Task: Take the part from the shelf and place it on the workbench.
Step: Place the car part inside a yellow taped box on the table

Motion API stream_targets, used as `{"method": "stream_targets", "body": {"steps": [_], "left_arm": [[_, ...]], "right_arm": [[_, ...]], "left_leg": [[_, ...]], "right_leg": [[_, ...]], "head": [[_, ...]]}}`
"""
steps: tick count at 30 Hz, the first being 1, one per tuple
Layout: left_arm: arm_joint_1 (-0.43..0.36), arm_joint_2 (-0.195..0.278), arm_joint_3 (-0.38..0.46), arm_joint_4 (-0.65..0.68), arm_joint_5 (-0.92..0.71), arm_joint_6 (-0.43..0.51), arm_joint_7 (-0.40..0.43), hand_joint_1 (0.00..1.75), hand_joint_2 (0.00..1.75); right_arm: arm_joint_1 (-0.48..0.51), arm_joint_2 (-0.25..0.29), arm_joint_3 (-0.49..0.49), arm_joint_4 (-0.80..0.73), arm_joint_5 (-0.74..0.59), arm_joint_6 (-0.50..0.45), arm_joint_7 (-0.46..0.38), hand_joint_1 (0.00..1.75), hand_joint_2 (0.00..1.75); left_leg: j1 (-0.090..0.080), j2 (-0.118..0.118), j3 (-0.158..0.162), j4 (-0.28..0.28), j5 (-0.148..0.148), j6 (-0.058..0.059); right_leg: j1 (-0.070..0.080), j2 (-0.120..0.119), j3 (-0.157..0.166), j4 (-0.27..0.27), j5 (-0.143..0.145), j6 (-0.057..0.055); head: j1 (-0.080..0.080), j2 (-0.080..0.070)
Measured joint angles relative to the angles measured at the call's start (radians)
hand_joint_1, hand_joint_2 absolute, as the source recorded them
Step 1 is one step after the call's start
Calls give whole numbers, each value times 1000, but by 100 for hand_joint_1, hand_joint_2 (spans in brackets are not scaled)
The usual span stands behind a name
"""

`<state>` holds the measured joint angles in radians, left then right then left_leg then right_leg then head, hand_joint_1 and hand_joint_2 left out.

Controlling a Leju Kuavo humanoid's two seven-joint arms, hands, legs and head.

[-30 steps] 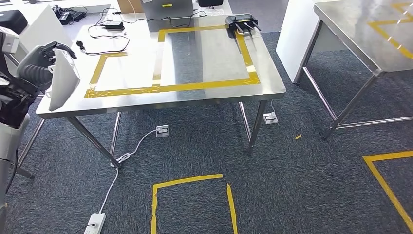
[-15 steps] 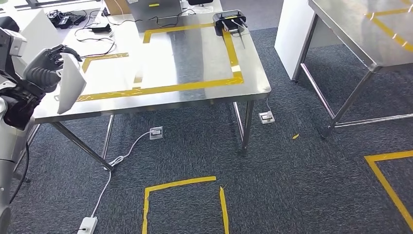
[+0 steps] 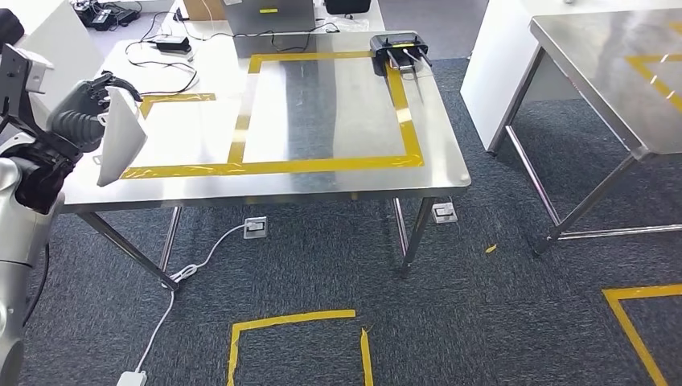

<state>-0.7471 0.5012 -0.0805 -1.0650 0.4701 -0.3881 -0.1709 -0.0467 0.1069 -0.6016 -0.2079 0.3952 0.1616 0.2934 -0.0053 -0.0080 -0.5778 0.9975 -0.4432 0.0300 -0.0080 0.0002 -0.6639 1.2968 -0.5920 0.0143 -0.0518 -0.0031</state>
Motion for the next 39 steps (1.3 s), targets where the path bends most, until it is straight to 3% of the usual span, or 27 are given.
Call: {"method": "stream_targets", "body": {"steps": [2, 3, 6, 7, 8, 11, 13, 14, 16, 17, 18, 19, 21, 22, 23, 25, 27, 29, 31, 33, 34, 37, 38, 39], "left_arm": [[10, -2, 0, -4, -3, 2, 0, 175, 175], [14, -2, 0, -6, -4, 3, 0, 175, 175], [19, -4, 0, -10, -7, 4, 2, 175, 175], [21, -5, 0, -12, -9, 5, 3, 175, 175], [23, -5, 1, -13, -10, 5, 5, 175, 175], [26, 1, 5, -20, -12, 4, 6, 175, 175], [27, 5, 8, -23, -12, 4, 6, 175, 175], [28, 6, 9, -22, -12, 3, 6, 175, 175], [34, 7, 10, -21, -12, 2, 6, 175, 175], [37, 8, 10, -20, -11, 2, 6, 175, 175], [39, 9, 10, -19, -11, 1, 6, 175, 175], [40, 11, 10, -19, -10, 1, 6, 175, 175], [42, 14, 12, -16, -9, 1, 5, 175, 175], [45, 15, 13, -15, -8, 1, 5, 175, 175], [48, 17, 15, -15, -8, 1, 6, 175, 175], [49, 22, 18, -19, -7, 0, 6, 175, 175], [43, 25, 21, -23, -7, -1, 4, 175, 175], [37, 24, 22, -24, -7, -1, 4, 175, 175], [36, 19, 21, -21, -7, -1, 6, 175, 175], [36, 15, 20, -17, -8, -1, 7, 175, 175], [36, 13, 20, -15, -8, 0, 8, 175, 175], [38, 7, 19, -7, -8, 1, 9, 175, 175], [38, 4, 18, -5, -8, 1, 8, 175, 175], [39, 2, 18, -4, -3, -3, 6, 175, 175]], "right_arm": [[3, -1, 0, 0, 0, 0, -3, 0, 175], [5, -1, 0, 0, 0, 0, -2, 0, 175], [9, -3, 0, 0, 1, 0, -3, 0, 175], [10, -4, 0, 0, 1, 0, -5, 0, 175], [10, -5, 0, 0, 1, 0, -6, 0, 175], [7, -5, 0, 0, 3, -1, 3, 0, 175], [6, -5, 0, 0, 3, -2, 5, 0, 175], [6, -5, 0, 0, 3, -2, 5, 0, 175], [7, -6, 0, 0, 3, -3, 6, 0, 175], [8, -6, 0, 0, 3, -3, 6, 0, 175], [8, -5, 0, 0, 3, -3, 6, 0, 175], [9, -5, 0, 0, 3, -3, 6, 0, 175], [9, -7, 0, 0, 4, -3, 5, 0, 175], [9, -8, 0, 0, 5, -3, 4, 0, 175], [9, -9, 0, 0, 6, -3, 5, 0, 175], [7, -9, 0, 0, 6, -3, 9, 0, 175], [5, -9, 0, 0, 6, -3, 14, 0, 175], [2, -9, 0, 0, 6, -1, 15, 0, 175], [2, -9, 0, 0, 7, 0, 16, 0, 175], [5, -9, 0, 0, 8, 0, 18, 0, 175], [6, -9, 0, 0, 9, 0, 19, 0, 175], [11, -12, 0, 0, 10, 2, 16, 0, 175], [12, -13, 0, 0, 11, 5, 15, 0, 175], [12, -14, 0, 0, 11, 7, 14, 0, 175]], "left_leg": [[-1, -6, 22, 2, -22, -2], [-1, -8, 36, 3, -34, -4], [-5, -13, 74, 8, -73, -12], [-6, -14, 79, 9, -85, -17], [-7, -16, 85, 13, -92, -22], [-7, -15, 80, 52, -88, -37], [-2, -8, 23, 147, -87, -50], [2, -6, -18, 205, -103, -57], [14, -3, -91, 282, -165, -71], [19, -1, -112, 284, -186, -77], [25, 1, -119, 258, -182, -83], [31, 4, -114, 207, -148, -89], [42, 18, -96, 81, -24, -99], [42, 26, -88, 42, 20, -97], [42, 32, -84, 24, 43, -90], [38, 29, -73, 27, 35, -66], [37, 22, -56, 27, 26, -47], [31, 15, -41, 26, 13, -32], [22, 8, -25, 26, -6, -22], [11, 3, 0, 26, -28, -16], [6, 2, 15, 25, -40, -15], [-7, -1, 52, 25, -76, -14], [-8, -3, 58, 25, -85, -16], [-10, -6, 66, 27, -88, -21]], "right_leg": [[1, 0, -57, 8, -25, 2], [1, 0, -65, -27, -4, 1], [10, 1, -39, -211, 154, -18], [13, 2, -29, -248, 189, -26], [14, 2, -24, -267, 202, -34], [8, 1, 3, -276, 189, -53], [1, 2, 27, -281, 176, -61], [-1, 2, 38, -282, 167, -62], [-7, 2, 63, -282, 144, -57], [-11, 3, 77, -282, 132, -53], [-15, 3, 94, -282, 119, -48], [-20, 3, 111, -282, 106, -41], [-26, 3, 139, -279, 78, -26], [-27, 2, 148, -278, 64, -16], [-26, 1, 158, -275, 54, -6], [-27, -3, 175, -273, 46, 11], [-29, -5, 162, -233, 46, 16], [-26, -4, 91, -126, 26, 12], [-15, -3, -2, -24, -25, 5], [0, -2, -53, -18, -48, -8], [9, -1, -57, -57, -24, -21], [39, 8, -34, -226, 149, -68], [45, 13, -28, -255, 186, -74], [47, 16, -24, -266, 196, -76]], "head": [[1, 0], [1, 0], [3, 0], [3, 0], [3, 0], [2, 0], [0, 0], [-1, 0], [-2, 0], [-2, 0], [-2, 0], [-2, 0], [-4, 0], [-5, 0], [-5, 0], [-3, 0], [-2, 0], [0, 0], [1, 0], [2, 0], [2, 0], [1, 0], [1, 0], [0, 0]]}}
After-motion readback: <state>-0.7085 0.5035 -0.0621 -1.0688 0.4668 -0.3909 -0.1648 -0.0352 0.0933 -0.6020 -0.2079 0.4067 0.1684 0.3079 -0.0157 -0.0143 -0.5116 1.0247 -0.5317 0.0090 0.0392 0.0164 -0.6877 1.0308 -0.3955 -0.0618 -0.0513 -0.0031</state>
